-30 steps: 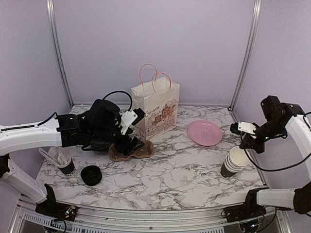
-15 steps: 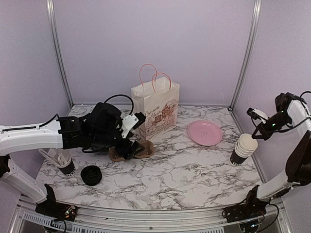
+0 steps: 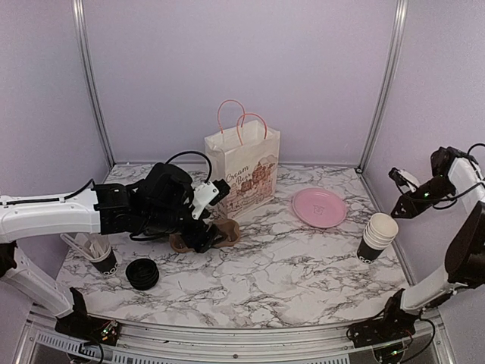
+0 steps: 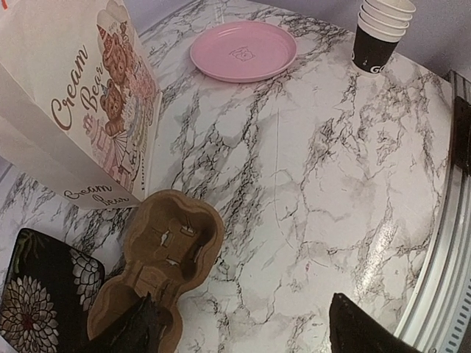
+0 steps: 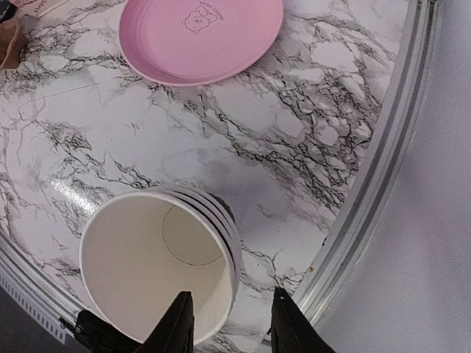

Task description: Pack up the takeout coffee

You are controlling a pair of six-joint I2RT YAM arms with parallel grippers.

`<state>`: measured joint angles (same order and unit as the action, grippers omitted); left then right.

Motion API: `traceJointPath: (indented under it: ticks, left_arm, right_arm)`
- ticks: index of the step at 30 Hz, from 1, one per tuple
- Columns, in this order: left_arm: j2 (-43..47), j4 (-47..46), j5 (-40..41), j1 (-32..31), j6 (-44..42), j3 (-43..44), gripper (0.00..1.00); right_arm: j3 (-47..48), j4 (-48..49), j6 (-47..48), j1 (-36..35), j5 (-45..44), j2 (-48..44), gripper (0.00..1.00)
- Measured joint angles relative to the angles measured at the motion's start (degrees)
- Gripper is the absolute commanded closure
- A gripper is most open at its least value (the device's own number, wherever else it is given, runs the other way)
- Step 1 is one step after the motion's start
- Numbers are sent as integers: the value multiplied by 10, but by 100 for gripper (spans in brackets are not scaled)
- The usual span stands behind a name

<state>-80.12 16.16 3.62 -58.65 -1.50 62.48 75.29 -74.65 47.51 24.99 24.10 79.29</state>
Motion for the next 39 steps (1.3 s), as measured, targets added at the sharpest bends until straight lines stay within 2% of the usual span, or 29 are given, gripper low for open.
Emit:
traceJointPath:
  ticks: [3,5,10,19,21,33,39]
  left_arm:
    - [-6,0,-1,-3,0,0,19]
    - [-10,0,-1,-6,0,1,19]
    - [-21,0,-2,-11,0,7,19]
    - [-32,0,-1,-25,0,24,18]
    - [-33,0,-1,-27,0,24,18]
    - [-89,-5,-5,-62,5,59,18]
    - [-122,-8,-7,-79,5,80,18]
  right_arm:
    - [2,4,21,0,-1,-41,70]
    - [-1,1,48,-7,-1,-76,69]
    - [-53,-17,109,-71,-16,-165,55]
    - [-92,-32,141,-106,-52,-153,49]
    - [-92,-32,144,-108,-54,-148,50]
    - [-92,-24,147,-120,-54,-112,72]
    - [-98,-21,146,-123,-54,-108,70]
